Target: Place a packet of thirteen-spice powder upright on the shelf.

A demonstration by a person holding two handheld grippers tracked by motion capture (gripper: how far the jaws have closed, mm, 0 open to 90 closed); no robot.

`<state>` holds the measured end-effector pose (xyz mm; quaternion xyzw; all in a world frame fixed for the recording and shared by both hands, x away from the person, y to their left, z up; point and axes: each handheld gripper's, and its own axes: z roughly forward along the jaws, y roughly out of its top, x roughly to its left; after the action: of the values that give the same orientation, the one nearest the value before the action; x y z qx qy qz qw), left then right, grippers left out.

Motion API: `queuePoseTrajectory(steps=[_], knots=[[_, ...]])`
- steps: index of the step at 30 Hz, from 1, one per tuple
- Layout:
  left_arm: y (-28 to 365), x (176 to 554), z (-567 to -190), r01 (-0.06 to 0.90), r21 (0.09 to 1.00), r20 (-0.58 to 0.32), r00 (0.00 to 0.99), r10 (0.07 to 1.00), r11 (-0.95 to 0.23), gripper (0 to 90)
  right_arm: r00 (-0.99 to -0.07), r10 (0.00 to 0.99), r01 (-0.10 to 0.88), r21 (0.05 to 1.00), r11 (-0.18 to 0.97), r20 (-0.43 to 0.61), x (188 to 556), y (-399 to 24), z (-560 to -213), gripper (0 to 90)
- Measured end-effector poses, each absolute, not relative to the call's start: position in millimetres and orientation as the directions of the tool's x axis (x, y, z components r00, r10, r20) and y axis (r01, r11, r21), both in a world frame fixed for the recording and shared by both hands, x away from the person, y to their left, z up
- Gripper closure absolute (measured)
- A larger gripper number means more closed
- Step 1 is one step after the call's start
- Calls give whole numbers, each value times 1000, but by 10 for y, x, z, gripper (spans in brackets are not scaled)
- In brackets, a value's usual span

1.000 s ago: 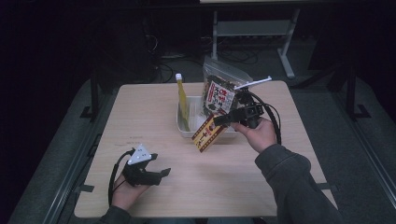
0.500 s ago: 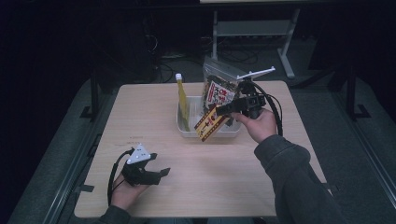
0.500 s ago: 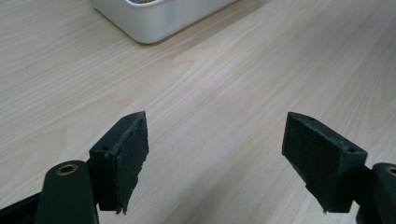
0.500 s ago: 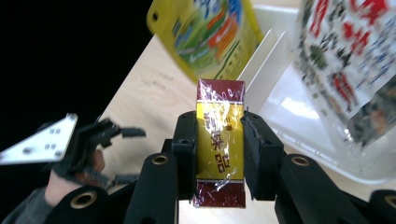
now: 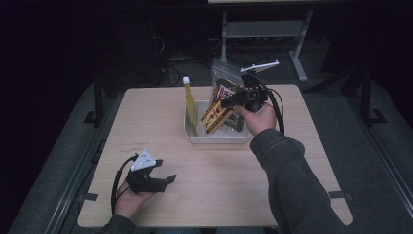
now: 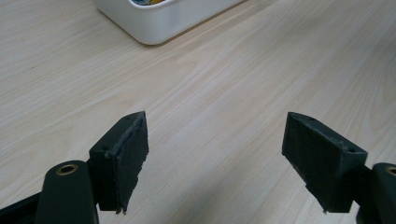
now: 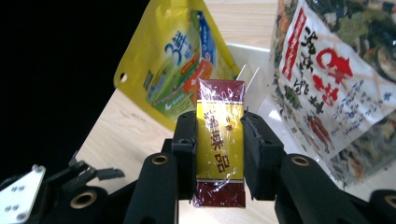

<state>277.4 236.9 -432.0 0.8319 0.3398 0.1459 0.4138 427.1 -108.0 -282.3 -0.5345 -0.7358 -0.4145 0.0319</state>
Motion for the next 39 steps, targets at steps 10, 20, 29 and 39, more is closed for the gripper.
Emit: queuePoseTrajectory(steps=[10,20,29,39], knots=[[2377,2775,-4318,448,789,-43,723,689,-421,223,-362,800,818,575,27,478,4442,-972,-2916,682],[2404,2782,-4323,452,788,-48,721,691,-418,223,-338,816,807,591,-6,469,4549,-779,-2921,682],[2431,2786,-4321,456,788,-49,717,696,-414,224,-300,844,806,591,-25,445,4613,-654,-3014,682],[2445,2780,-4316,455,790,-49,716,697,-411,225,-272,859,809,587,-40,434,4647,-549,-3086,683]])
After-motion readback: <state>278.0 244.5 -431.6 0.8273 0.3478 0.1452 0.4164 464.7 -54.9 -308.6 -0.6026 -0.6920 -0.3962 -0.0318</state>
